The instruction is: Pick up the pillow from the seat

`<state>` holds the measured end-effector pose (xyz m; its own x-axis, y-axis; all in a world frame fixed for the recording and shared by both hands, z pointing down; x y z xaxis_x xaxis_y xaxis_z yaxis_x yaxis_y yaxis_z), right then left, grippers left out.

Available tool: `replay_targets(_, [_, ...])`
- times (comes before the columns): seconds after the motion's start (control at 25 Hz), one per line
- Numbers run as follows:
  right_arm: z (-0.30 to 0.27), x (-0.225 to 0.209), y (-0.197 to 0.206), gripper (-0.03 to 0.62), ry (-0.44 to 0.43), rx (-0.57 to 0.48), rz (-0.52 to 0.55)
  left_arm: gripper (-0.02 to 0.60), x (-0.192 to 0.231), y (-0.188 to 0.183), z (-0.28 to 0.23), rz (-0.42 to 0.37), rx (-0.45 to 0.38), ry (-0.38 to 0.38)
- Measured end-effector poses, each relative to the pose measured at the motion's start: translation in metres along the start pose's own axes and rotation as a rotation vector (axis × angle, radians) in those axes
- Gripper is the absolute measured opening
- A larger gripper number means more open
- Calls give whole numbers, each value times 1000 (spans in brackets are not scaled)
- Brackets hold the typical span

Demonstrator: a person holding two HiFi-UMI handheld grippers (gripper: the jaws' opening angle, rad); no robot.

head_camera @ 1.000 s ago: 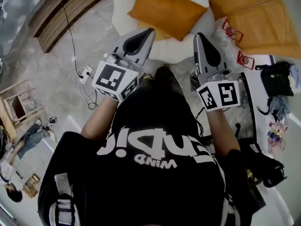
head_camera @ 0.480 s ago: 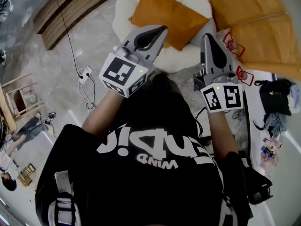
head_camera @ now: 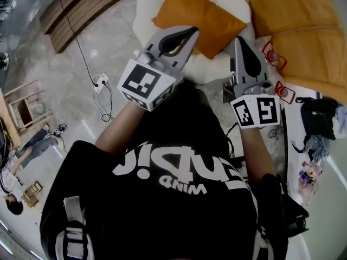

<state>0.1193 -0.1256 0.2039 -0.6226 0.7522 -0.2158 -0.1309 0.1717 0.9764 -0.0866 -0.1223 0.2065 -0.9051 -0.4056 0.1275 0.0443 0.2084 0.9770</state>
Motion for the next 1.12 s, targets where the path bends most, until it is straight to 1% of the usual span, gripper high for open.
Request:
replay_targets(0.16, [-14,-5,3,21,2,9,2,8,13,4,-8,16,10,-5])
replay_targets(0.48, [-37,-23,26,21,28,42,-19,8,35,28,-30,21,61,32])
replay_targets(0.56, [-41,-29,35,21,41,51,-22,8,42,35,-37,18,89,28])
replay_targets(0.64, [-42,-33,46,21,61,64,-32,8,47,43,-41,4,142,15])
replay_targets(0.68, [-42,-35,53,21,74,72,-38,8,50,49,-44,-5,165,14])
replay_targets(0.76, [-40,-41,68,21,98,89,-48,8,55,66,-51,-23,190,36])
replay_targets(0.84, [-42,-51,86,21,119,103,-50,8,62,84,-61,-41,191,62])
replay_targets(1.0, [-40,-64,125,21,165,128,-74,8,77,123,-78,-88,223,80])
replay_targets(1.12, [-34,-68,158,21,202,148,-91,8,83,154,-90,-111,230,79])
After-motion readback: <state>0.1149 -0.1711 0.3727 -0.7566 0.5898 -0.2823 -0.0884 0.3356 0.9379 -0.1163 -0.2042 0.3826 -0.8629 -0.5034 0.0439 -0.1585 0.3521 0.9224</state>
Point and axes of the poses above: the fingertips, and each gripper's own axes: z backward along the fingers, x to its left, y out of its underside, the point moved 10 cm from there along z, backward along the fingers, and after that the axes turned 13 degrees about -y, right-handed, at the moved point
